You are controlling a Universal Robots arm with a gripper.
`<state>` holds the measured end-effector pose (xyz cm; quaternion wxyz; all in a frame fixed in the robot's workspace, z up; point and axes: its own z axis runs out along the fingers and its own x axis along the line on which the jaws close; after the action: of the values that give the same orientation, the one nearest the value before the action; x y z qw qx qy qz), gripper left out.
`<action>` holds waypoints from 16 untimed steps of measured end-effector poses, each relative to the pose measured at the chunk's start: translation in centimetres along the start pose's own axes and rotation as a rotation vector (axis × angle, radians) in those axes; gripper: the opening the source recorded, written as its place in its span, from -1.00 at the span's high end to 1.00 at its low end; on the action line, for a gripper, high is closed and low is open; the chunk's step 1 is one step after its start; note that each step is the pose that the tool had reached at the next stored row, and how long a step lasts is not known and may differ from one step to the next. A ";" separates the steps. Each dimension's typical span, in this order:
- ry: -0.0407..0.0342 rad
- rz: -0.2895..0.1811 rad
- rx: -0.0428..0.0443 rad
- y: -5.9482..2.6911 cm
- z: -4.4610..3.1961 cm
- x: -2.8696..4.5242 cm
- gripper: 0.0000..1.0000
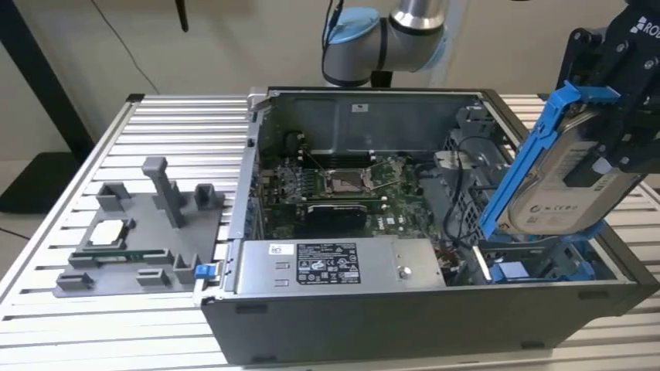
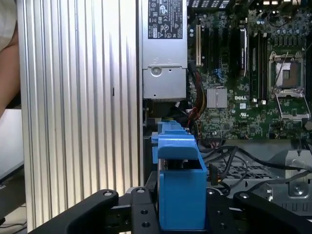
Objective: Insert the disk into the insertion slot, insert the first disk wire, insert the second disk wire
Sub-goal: 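Insert the disk into the insertion slot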
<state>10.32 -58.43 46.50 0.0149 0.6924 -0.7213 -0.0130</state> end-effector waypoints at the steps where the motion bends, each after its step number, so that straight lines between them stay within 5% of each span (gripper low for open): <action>1: 0.0001 0.000 0.0000 0.00 0.00 0.00 1.00; 16: -0.0006 0.010 -0.0001 -0.11 1.43 -0.01 1.00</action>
<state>10.38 -58.44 45.07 0.0147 0.6886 -0.7248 -0.0132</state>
